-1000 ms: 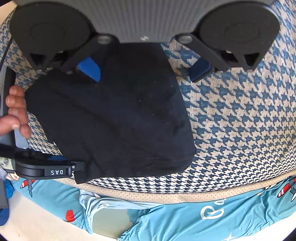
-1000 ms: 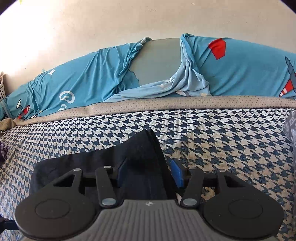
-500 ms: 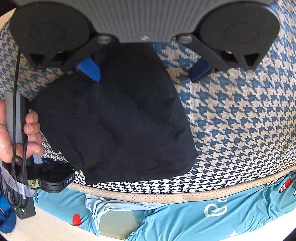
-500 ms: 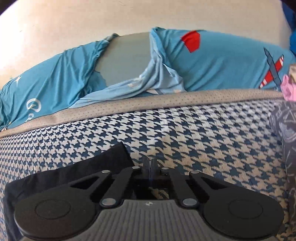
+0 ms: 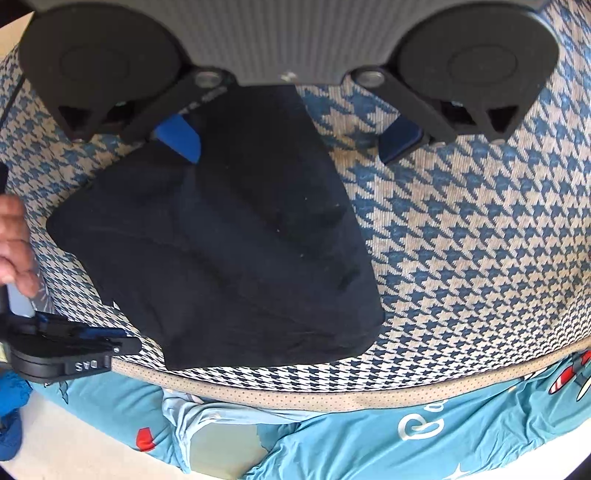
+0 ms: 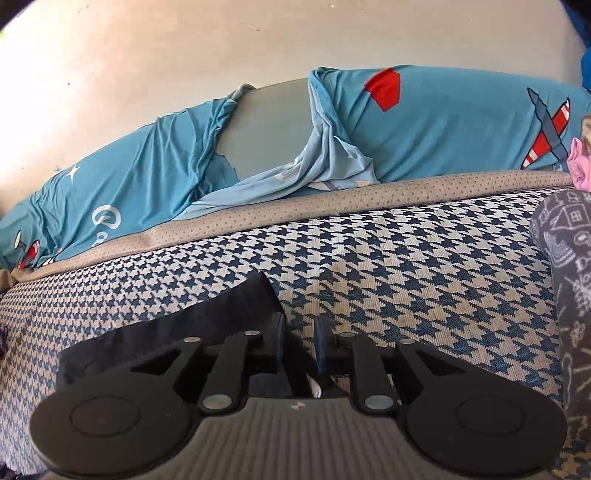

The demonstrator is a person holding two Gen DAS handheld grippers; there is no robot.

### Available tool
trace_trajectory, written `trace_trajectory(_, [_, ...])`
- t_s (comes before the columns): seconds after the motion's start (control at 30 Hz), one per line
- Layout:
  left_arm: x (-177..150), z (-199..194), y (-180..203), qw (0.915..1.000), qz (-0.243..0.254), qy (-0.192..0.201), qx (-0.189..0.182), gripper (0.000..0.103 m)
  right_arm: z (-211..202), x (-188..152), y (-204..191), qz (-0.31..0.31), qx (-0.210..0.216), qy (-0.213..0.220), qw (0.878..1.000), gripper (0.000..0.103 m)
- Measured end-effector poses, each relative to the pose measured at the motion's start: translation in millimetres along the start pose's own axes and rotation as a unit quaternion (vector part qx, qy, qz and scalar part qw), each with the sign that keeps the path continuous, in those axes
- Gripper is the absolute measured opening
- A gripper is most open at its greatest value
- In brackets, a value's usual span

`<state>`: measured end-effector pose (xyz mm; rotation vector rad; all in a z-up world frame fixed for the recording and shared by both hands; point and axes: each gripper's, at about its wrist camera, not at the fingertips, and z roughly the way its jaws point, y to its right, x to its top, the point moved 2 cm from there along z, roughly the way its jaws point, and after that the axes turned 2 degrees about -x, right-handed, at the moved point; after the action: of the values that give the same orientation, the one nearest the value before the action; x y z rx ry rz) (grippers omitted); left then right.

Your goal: Fold clothes

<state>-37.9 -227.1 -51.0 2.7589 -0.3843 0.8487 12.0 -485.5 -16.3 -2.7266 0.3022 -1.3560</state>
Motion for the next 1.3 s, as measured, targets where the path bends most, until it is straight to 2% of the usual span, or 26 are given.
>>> trace_trajectory(0.2, [-8.3,-13.3,-3.9,0.9998,-0.019,-0.012,-0.002,0.103,-26.3,-10.5,-32.5,-0.063,0.039,-0.002,0.997,0.024])
trace_trajectory(0.3, [-13.9,-21.2,-9.5,0.9993,-0.031,-0.020,-0.002,0.103,-33.9,-19.0,-48.9,-0.080,0.059,-0.029,0.995,0.029])
trace_trajectory(0.43, [-19.8,-31.0,-19.3,0.9986,-0.045,-0.029,0.005,0.103,-33.9,-36.1,-64.7,-0.089,0.072,-0.078,0.990,0.030])
trace_trajectory(0.53, [-25.6,-37.8,-26.1,0.9983,-0.048,-0.033,0.008,0.103,-33.9,-45.7,-75.0,-0.109,0.061,-0.095,0.988,0.035])
trace_trajectory(0.6, [-29.6,-41.2,-29.9,0.9980,-0.049,-0.038,0.011,0.103,-36.5,-49.6,-81.0,-0.130,0.056,-0.092,0.986,0.042])
trace_trajectory(0.7, [-36.1,-42.2,-28.9,0.9980,-0.031,-0.050,0.024,0.103,-38.2,-53.3,-83.7,-0.148,0.047,-0.088,0.984,0.046])
trace_trajectory(0.8, [-40.9,-42.4,-23.2,0.9978,-0.009,-0.055,0.037,0.103,-36.0,-52.6,-78.4,-0.145,0.036,-0.086,0.985,0.047])
trace_trajectory(1.3, [-50.1,-47.0,-24.9,0.9980,-0.002,-0.056,0.031,0.103,-28.8,-51.0,-61.1,-0.111,0.015,-0.094,0.989,0.048])
